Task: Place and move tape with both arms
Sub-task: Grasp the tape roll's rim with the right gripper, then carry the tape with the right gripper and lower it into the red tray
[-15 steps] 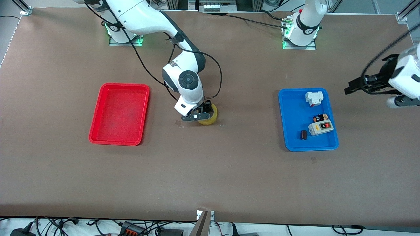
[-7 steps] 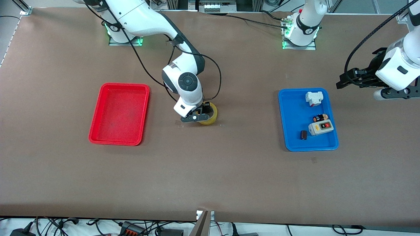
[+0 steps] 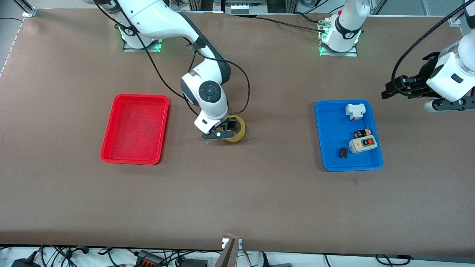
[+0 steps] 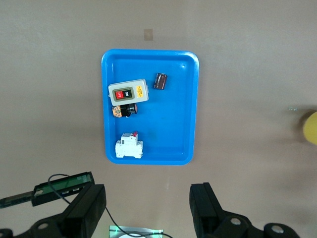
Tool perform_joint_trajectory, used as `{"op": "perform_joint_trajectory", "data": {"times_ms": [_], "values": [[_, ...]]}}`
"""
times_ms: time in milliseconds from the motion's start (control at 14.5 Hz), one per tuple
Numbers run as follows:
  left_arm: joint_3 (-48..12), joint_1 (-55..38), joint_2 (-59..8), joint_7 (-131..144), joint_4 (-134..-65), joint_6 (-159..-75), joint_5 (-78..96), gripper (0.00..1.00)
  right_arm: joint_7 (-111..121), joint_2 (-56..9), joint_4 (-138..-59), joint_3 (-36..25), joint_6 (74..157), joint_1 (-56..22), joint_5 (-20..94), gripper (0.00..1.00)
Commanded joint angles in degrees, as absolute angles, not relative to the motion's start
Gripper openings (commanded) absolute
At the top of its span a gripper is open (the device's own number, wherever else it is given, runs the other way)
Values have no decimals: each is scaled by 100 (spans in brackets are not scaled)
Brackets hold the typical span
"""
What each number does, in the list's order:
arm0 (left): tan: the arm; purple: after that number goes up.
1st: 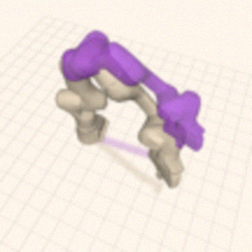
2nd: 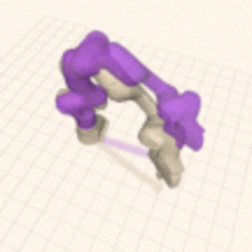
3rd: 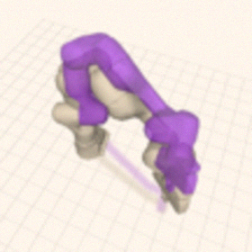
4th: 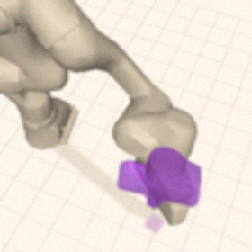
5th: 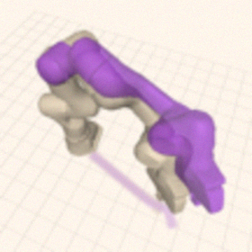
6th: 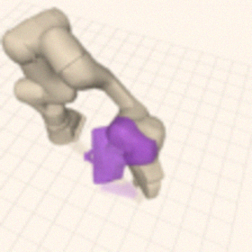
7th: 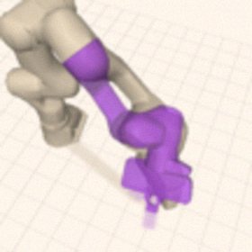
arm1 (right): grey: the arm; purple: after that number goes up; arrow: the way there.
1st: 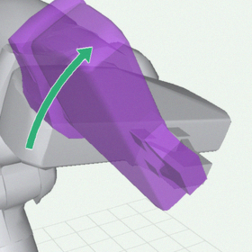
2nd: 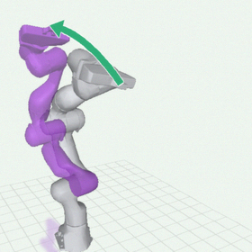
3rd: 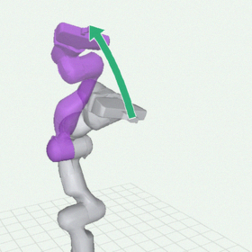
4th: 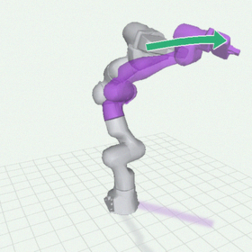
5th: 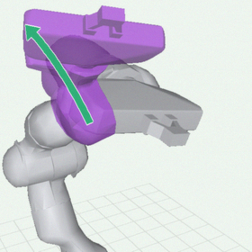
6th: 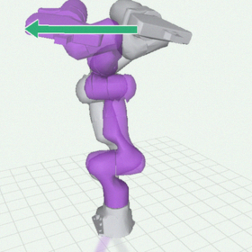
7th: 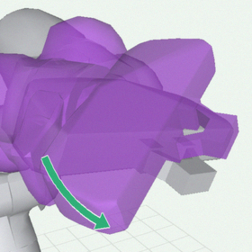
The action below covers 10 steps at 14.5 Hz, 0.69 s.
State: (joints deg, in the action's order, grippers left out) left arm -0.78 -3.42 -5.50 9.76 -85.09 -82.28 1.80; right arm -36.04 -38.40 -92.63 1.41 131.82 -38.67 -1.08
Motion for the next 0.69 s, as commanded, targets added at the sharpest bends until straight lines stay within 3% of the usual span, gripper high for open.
{"op": "perform_joint_trajectory", "data": {"times_ms": [0, 619], "values": [[-35, -352, -475, 940, -8481, -8121, 237, 100, -3621, -3052, -9474, 167, 12578, -3482, -141, 8], [-35, -378, -360, 861, -8675, -8507, 123, 100, -2498, -1206, -11625, 167, 12656, -1970, -141, 8]]}}
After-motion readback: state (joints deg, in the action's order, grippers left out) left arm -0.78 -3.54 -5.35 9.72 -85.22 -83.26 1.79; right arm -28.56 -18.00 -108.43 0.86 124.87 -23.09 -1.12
